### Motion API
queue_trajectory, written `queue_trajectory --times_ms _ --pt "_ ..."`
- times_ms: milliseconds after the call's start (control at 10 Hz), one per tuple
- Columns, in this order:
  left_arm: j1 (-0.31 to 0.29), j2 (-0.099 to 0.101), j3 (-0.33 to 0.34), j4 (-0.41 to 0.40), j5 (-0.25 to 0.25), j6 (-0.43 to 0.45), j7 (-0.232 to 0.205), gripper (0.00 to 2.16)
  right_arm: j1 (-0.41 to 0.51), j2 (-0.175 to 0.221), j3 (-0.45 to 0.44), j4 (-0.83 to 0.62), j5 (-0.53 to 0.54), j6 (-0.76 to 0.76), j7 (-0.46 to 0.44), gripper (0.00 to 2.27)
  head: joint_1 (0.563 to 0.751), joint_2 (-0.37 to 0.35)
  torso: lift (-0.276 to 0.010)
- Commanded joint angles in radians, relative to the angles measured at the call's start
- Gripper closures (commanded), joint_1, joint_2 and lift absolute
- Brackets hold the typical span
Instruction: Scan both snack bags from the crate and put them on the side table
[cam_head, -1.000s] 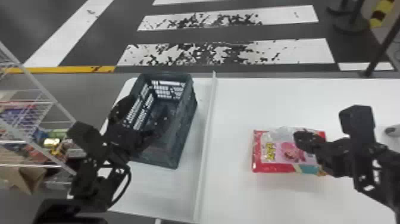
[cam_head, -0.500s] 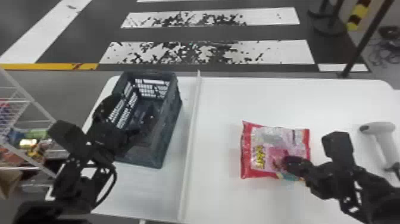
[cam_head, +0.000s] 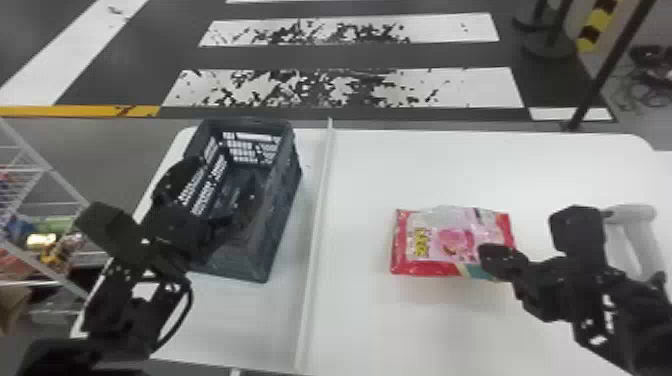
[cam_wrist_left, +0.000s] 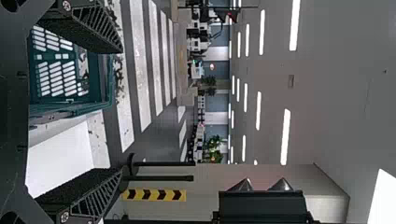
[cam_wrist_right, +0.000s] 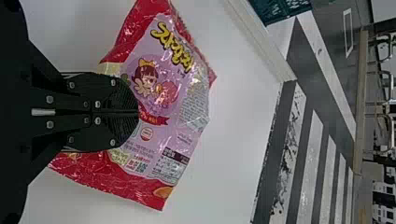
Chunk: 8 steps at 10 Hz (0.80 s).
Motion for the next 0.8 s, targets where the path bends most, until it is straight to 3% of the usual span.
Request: queue_trajectory --times_ms 0,300,700 --pt "0.001 0.0 0.0 -0.003 -0.001 0.0 0.0 0.09 -0.004 0.007 -0.005 -0.06 -0.003 0.021 -0.009 2.26 0.695 0.094 -0.087" --pt "0.004 0.005 0.0 -0.006 -0.001 0.0 -0.002 0.09 -0.077 0.018 0.033 -0.031 -0.026 -0.013 -0.012 2.26 0.695 0.101 -0.087" --pt "0.007 0.008 0.008 -0.006 0.001 0.0 -0.005 0.09 -0.251 0.064 0.125 0.23 -0.031 -0.166 -0.01 2.26 0.695 0.156 -0.087"
